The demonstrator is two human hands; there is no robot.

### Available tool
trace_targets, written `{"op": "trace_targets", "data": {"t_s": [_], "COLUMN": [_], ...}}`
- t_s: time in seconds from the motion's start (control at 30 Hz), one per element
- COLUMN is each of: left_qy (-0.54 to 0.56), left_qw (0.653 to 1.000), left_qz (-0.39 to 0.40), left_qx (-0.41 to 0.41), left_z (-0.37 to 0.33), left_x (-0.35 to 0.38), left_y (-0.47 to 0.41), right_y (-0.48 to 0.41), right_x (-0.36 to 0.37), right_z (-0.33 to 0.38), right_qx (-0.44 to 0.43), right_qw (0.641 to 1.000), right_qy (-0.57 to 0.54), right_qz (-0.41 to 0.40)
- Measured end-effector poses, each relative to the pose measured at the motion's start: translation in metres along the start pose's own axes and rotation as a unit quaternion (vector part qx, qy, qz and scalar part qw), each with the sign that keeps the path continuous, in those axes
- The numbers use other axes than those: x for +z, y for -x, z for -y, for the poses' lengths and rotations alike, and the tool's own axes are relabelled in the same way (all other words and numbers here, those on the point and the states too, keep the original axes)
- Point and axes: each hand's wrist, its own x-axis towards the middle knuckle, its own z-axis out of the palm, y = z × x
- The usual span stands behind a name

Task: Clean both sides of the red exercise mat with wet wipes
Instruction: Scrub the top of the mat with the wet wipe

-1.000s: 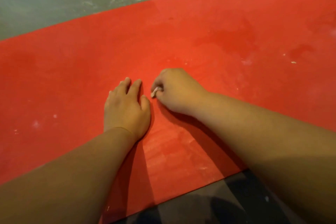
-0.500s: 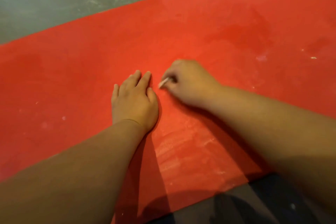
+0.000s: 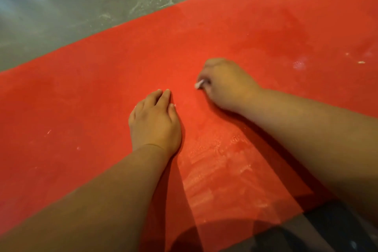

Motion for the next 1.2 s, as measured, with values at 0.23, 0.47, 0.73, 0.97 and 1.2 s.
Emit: {"op": "trace_targets", "data": {"t_s": [0.23, 0.47, 0.73, 0.97, 1.2], "left_qy": [0.025, 0.039, 0.056, 0.058, 0.048], "left_qw": [1.000, 0.999, 0.998, 0.998, 0.999], "left_qz": [-0.001, -0.006, -0.008, -0.009, -0.007], "left_qx": [0.008, 0.007, 0.006, 0.006, 0.015], "left_z": [0.000, 0.000, -0.001, 0.001, 0.001], "left_x": [0.003, 0.002, 0.001, 0.003, 0.003], "left_y": [-0.003, -0.002, -0.002, -0.003, -0.003], "right_y": [-0.015, -0.024, -0.009, -0.036, 0.019], "right_x": [0.006, -0.004, 0.017, -0.009, -0.001], "right_z": [-0.005, -0.029, 0.044, -0.047, 0.022], "right_qx": [0.140, 0.100, 0.053, 0.196, 0.017], "right_qw": [0.988, 0.994, 0.997, 0.977, 1.000], "right_qy": [-0.015, 0.041, -0.054, 0.069, -0.026], "right_qz": [-0.055, -0.018, -0.021, -0.039, 0.007]}}
